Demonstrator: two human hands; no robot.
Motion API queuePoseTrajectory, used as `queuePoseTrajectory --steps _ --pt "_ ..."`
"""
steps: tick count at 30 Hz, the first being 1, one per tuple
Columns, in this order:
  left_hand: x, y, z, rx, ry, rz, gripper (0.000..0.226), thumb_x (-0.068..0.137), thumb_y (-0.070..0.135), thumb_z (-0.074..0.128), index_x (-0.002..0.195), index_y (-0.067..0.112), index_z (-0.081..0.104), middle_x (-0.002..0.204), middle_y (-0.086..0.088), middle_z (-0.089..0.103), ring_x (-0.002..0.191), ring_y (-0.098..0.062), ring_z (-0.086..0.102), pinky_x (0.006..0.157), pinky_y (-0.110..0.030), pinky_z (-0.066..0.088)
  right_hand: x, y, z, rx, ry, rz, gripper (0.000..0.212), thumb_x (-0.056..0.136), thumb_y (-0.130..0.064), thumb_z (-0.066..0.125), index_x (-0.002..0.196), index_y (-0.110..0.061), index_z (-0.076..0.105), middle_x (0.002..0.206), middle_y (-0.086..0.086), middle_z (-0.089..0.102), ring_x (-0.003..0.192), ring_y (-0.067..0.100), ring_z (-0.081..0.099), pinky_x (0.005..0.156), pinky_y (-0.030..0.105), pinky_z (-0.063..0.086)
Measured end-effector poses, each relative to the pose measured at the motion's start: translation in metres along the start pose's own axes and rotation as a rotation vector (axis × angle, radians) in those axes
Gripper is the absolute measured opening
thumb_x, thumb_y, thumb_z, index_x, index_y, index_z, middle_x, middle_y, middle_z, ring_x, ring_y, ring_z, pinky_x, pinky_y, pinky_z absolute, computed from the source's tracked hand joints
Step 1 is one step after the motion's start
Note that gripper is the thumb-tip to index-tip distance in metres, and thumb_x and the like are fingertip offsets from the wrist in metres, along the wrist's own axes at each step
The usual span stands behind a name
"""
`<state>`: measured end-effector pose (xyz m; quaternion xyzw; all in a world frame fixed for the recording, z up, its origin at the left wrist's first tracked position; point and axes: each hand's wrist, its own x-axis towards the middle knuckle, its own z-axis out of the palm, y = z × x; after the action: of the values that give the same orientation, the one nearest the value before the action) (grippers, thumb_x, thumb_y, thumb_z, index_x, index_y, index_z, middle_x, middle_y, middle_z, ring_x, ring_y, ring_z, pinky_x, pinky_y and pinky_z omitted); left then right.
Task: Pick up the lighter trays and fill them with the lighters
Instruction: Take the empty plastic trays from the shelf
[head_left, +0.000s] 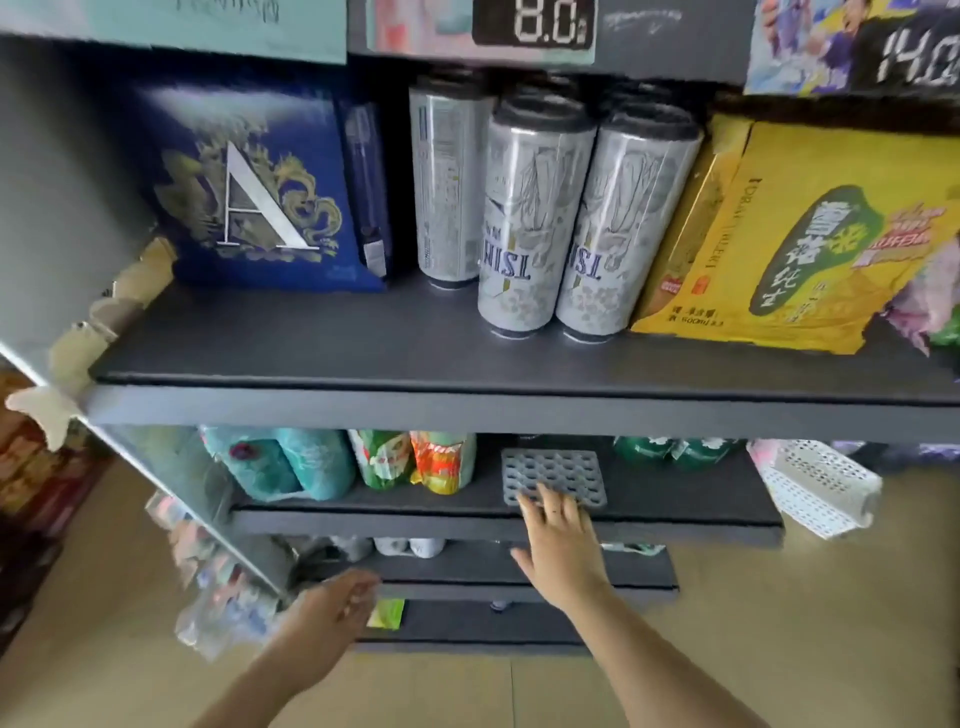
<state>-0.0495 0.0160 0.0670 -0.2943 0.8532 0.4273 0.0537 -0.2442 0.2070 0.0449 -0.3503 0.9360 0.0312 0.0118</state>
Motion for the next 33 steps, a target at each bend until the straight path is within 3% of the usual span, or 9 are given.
queuePoseTrajectory --steps 2,5,12,15,18,21,25,29,33 --pt "0.002 -0.002 -0.001 0.026 0.019 0.017 0.011 0.088 0.016 0.055 0.090 0.026 0.057 0.084 0.000 0.064 0.072 -0.008 0.058 0.061 -0.009 0.041 0.000 -0.003 -0.002 0.022 0.001 0.015 0.061 0.058 -0.031 0.082 0.112 -0.018 0.057 0.115 0.012 0.061 0.095 0.031 0.062 0.079 0.042 0.054" --pt "-0.003 -0.011 -0.001 0.037 -0.005 0.005 0.011 0.088 0.018 0.055 0.095 0.026 0.057 0.085 0.001 0.065 0.074 -0.012 0.059 0.064 -0.013 0.043 0.003 0.002 -0.005 0.013 0.044 0.042 0.066 0.044 -0.012 0.088 0.103 -0.017 0.058 0.102 0.013 0.063 0.083 0.031 0.063 0.071 0.040 0.056" --pt "-0.010 -0.004 -0.014 0.040 0.003 0.009 0.018 0.089 0.017 0.052 0.106 0.021 0.057 0.092 0.004 0.062 0.082 -0.011 0.057 0.061 -0.003 0.038 -0.007 0.011 -0.009 -0.102 0.086 -0.149 0.057 0.036 0.004 0.078 0.084 -0.018 0.060 0.079 0.007 0.058 0.060 0.026 0.057 0.050 0.034 0.049" --pt "-0.019 0.001 -0.014 0.040 0.051 0.002 0.018 0.089 0.018 0.052 0.107 0.019 0.058 0.093 0.004 0.062 0.084 -0.013 0.057 0.061 -0.003 0.036 -0.018 0.010 -0.013 -0.140 0.197 -0.304 0.040 0.049 0.006 0.064 0.079 -0.018 0.054 0.071 0.002 0.056 0.052 0.021 0.051 0.049 0.030 0.045" --pt "-0.037 0.001 -0.010 0.015 0.100 -0.046 0.020 0.090 0.020 0.051 0.108 0.018 0.059 0.095 0.002 0.064 0.086 -0.015 0.058 0.068 -0.016 0.041 -0.042 0.000 -0.011 -0.146 0.242 -0.534 0.028 0.064 0.002 0.056 0.082 -0.020 0.054 0.068 -0.001 0.052 0.052 0.019 0.047 0.049 0.028 0.042" --pt "-0.068 -0.013 0.002 -0.031 0.184 -0.149 0.020 0.090 0.018 0.051 0.107 0.016 0.060 0.093 0.001 0.063 0.083 -0.018 0.057 0.074 -0.025 0.042 -0.060 -0.016 -0.013 -0.091 0.066 -0.590 0.042 0.057 -0.002 0.071 0.093 -0.019 0.058 0.075 0.000 0.058 0.061 0.021 0.056 0.055 0.029 0.049" --pt "-0.123 -0.050 0.013 -0.043 0.276 -0.335 0.019 0.088 0.016 0.050 0.105 0.019 0.059 0.090 0.000 0.063 0.083 -0.023 0.058 0.074 -0.027 0.043 -0.057 -0.051 -0.017 0.082 -0.278 -0.568 0.035 0.089 0.000 0.042 0.121 -0.013 0.036 0.116 0.007 0.053 0.098 0.026 0.055 0.074 0.036 0.049" --pt "-0.182 -0.099 0.010 -0.042 0.375 -0.514 0.022 0.088 0.017 0.049 0.109 0.016 0.058 0.087 0.000 0.061 0.075 -0.020 0.054 0.067 -0.025 0.038 -0.052 -0.131 -0.023 0.111 -0.378 -0.721 0.033 0.095 -0.008 0.039 0.127 -0.010 0.031 0.121 0.011 0.052 0.093 0.029 0.058 0.061 0.036 0.043" --pt "-0.238 -0.150 -0.007 -0.053 0.506 -0.702 0.023 0.088 0.020 0.049 0.110 0.017 0.057 0.088 0.001 0.061 0.081 -0.022 0.058 0.070 -0.025 0.041 -0.059 -0.245 -0.034 0.207 -0.388 -0.931 0.028 0.096 -0.016 0.040 0.120 -0.005 0.041 0.133 0.014 0.040 0.107 0.034 0.052 0.081 0.043 0.046"
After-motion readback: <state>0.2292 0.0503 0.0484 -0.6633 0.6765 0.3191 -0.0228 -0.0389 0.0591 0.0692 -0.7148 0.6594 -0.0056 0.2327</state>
